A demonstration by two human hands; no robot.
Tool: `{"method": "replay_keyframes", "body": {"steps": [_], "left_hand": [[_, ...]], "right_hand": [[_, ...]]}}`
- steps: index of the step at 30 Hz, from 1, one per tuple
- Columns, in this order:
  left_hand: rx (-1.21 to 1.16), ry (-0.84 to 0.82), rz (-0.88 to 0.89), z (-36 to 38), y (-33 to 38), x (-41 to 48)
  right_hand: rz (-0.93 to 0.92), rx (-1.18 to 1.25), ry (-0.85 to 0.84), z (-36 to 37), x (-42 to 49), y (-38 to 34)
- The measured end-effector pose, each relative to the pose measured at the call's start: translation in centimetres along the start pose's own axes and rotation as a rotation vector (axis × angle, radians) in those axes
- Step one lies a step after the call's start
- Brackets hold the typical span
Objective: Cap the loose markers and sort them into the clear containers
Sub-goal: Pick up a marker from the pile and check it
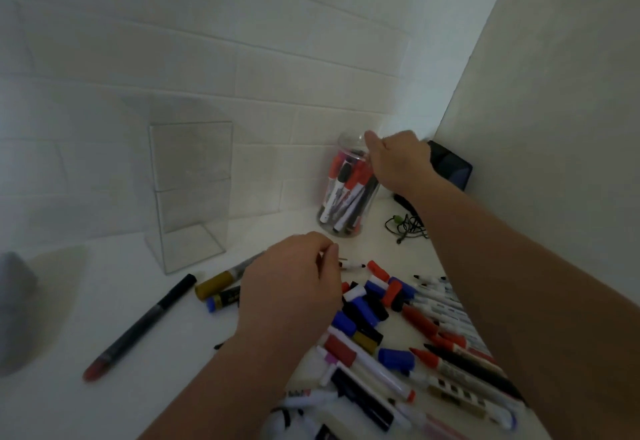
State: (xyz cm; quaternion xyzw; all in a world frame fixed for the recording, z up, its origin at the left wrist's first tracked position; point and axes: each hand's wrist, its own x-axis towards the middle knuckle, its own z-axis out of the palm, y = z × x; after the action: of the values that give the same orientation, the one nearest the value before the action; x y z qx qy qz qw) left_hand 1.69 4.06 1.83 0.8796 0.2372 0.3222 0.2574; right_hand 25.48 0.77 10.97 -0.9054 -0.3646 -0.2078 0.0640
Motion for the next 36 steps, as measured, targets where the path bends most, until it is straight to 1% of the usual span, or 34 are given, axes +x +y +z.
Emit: {"method": "replay_keyframes", "body": {"steps": [2,3,5,6,7,8,10,11,12,14,17,19,20,22,24,25,27,29,32,36], "left_hand": [[-0.012,0.017,-0.021,-0.2,-0.1,0.0],[-0.025,0.028,-0.032,-0.3,-0.2,0.2],[-0.051,0.061,-0.05,-0.4,-0.3,0.3],[-0.056,0.075,-0.063,-0.7,-0.3,0.5],[-0.049,0.062,-0.08,-0.8,-0.4,0.6],[-0.037,0.039,-0.095,-0.8,-0.4,0.7],[-0.021,-0.01,-0.105,-0.9,-0.2,0.6],[-0.018,-0.03,-0.102,-1.0,-0.1,0.6],[-0.017,-0.046,-0.103,-1.1,0.0,0.5],[-0.007,-0.043,-0.105,-1.5,0.3,0.4],[0.0,0.014,-0.086,-2.4,0.7,0.5],[0.005,0.009,-0.06,-3.0,0.6,0.7],[0.024,-0.041,-0.029,-3.2,0.4,0.8],[0.092,-0.236,0.087,-3.3,0.3,0.6],[0.158,-0.422,0.211,-2.8,0.4,0.1],[0.19,-0.485,0.243,-2.2,0.6,-0.3],[0.257,-0.563,0.258,-0.9,0.9,-0.8],[0.323,-0.595,0.247,0.0,1.2,-1.1],[0.362,-0.597,0.207,0.4,1.8,-1.2],[0.403,-0.623,0.155,0.6,2.4,-1.6]], "right_hand": [[-0.043,0.011,0.14,-0.4,-0.8,-0.1],[-0.02,0.091,0.244,-0.8,-1.1,0.0],[0.079,0.405,0.4,-1.1,-3.4,0.3],[0.109,0.516,0.389,-1.6,-5.0,0.3],[0.126,0.568,0.307,-2.0,-7.1,0.2],[0.125,0.596,0.182,-2.6,-9.3,0.2],[0.063,0.579,-0.059,-3.5,-13.7,0.3],[0.036,0.558,-0.141,-3.7,-15.7,0.6],[0.021,0.544,-0.201,-4.1,-17.5,0.8],[-0.003,0.555,-0.263,-4.4,-20.4,1.4],[-0.016,0.677,-0.27,-3.7,-23.2,1.8],[-0.01,0.67,-0.26,-2.6,-23.9,2.2],[-0.024,0.63,-0.284,-2.0,-24.0,2.4],[-0.03,0.593,-0.305,-1.5,-24.1,3.1],[0.014,0.605,-0.249,-1.7,-23.9,4.4],[0.049,0.609,-0.208,-2.0,-23.7,5.2],[0.139,0.642,-0.131,-2.5,-23.5,7.2],[0.23,0.666,-0.097,-2.7,-23.4,9.1],[0.295,0.605,-0.157,-2.7,-23.3,10.9],[0.293,0.529,-0.349,-3.0,-23.2,11.5]]}}
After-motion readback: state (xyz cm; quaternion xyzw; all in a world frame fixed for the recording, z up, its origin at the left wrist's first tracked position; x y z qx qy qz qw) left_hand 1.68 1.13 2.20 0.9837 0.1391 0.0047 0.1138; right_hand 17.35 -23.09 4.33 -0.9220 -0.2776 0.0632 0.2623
